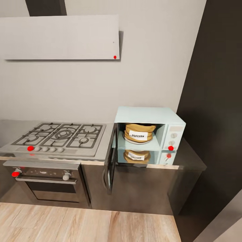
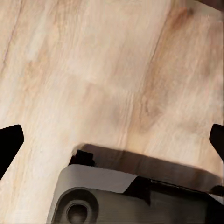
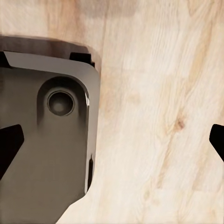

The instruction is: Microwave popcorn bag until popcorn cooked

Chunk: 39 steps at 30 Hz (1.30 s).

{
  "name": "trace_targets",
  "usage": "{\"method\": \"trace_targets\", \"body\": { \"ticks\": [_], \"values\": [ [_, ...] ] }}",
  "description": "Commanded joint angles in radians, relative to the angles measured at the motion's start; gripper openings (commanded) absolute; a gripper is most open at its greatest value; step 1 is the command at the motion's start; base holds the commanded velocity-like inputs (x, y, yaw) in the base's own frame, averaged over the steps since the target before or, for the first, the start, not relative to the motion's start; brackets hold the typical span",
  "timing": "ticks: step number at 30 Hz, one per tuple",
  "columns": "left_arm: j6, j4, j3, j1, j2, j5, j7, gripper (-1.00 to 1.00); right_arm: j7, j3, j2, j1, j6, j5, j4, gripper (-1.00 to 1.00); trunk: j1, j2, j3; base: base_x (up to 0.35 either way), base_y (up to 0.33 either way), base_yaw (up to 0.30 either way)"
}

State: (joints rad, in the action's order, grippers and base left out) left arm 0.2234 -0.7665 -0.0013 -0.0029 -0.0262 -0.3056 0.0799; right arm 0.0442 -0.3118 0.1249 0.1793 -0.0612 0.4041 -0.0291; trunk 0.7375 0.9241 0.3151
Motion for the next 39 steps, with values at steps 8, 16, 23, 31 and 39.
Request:
{"method": "trace_targets", "body": {
  "ticks": [8, 16, 23, 31, 39],
  "values": [
    [0.369, -0.495, 0.002, -0.114, -0.006, -0.001, -0.012, 1.00, 0.010, -0.009, 0.000, 0.001, -0.014, 0.005, -0.003, 1.00, 0.000, 0.001, 0.001, 0.000, 0.000, 0.000],
    [0.514, -0.520, 0.000, -0.409, -0.008, -0.003, -0.020, 1.00, 0.014, -0.009, 0.002, 0.001, -0.007, 0.003, -0.004, 1.00, 0.000, 0.001, 0.001, 0.000, 0.000, 0.000],
    [0.616, -0.666, 0.005, -0.468, -0.109, -0.006, -0.415, 1.00, 0.029, -0.014, 0.002, 0.001, -0.011, -0.002, -0.003, 1.00, 0.000, 0.001, 0.001, 0.000, 0.000, 0.000],
    [0.562, -0.673, -0.007, -0.467, -0.208, 0.012, -0.873, 1.00, 0.027, -0.015, -0.003, 0.001, -0.015, 0.008, -0.003, 1.00, 0.000, 0.001, 0.001, 0.000, 0.000, 0.000],
    [0.559, -0.694, -0.005, -0.463, -0.173, -0.001, -0.873, 1.00, 0.030, -0.013, -0.005, 0.000, -0.015, 0.015, -0.003, 1.00, 0.000, 0.001, 0.001, 0.000, 0.000, 0.000]
  ]
}}
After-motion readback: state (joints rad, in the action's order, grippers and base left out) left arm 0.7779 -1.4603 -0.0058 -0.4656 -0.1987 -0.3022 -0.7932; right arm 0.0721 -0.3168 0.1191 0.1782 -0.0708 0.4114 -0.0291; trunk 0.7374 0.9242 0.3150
